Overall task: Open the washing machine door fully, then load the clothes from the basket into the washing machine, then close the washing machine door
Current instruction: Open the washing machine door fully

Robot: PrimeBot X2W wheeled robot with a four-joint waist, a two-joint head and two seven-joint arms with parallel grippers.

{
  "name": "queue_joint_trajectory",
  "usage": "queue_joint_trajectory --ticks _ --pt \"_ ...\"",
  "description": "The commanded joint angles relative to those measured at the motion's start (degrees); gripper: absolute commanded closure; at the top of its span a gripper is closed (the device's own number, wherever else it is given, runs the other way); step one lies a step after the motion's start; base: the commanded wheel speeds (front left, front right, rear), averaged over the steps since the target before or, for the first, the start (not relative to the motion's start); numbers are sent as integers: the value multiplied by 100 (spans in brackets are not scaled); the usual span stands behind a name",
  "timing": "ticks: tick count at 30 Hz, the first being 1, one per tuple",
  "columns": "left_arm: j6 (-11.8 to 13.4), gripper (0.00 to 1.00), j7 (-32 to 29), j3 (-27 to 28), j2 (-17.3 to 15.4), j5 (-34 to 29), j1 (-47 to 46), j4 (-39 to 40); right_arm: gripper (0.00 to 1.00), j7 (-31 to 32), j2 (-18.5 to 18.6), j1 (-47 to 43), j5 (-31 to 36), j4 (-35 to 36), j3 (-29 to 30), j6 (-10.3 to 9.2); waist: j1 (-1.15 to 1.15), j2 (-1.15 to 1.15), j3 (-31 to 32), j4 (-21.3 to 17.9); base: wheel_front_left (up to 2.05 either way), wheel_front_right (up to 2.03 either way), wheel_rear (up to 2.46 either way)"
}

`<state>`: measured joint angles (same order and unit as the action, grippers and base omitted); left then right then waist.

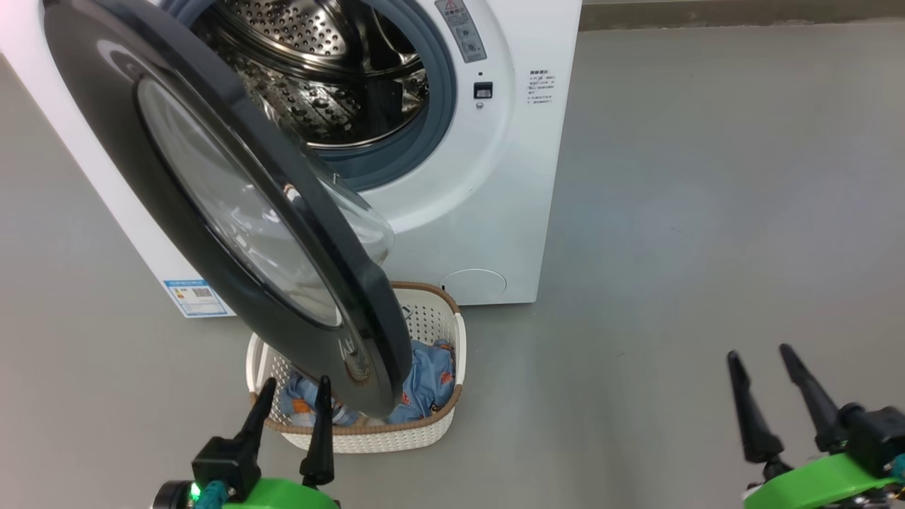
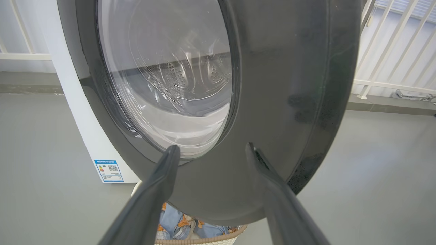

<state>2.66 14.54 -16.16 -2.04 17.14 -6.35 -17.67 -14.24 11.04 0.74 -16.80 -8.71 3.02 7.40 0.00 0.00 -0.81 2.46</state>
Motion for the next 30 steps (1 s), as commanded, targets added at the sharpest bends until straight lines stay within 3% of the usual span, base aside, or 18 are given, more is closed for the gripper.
queue_joint_trajectory --ticks 1,5,10,30 --pt "-59 0 46 170 -84 -10 -86 107 0 -54 33 -37 198 219 -119 9 0 0 0 4 0 0 0" --pt "-53 0 46 157 -84 3 -79 102 0 -65 -77 -230 911 398 -238 9 0 0 7 6 0 0 0" --pt "-52 0 46 144 -84 3 -91 86 0 -71 -212 -355 1297 432 -314 9 0 0 14 16 0 0 0" --pt "-38 0 46 181 -84 16 -68 54 0 -75 -436 -470 1412 568 -128 9 0 0 122 17 0 0 0"
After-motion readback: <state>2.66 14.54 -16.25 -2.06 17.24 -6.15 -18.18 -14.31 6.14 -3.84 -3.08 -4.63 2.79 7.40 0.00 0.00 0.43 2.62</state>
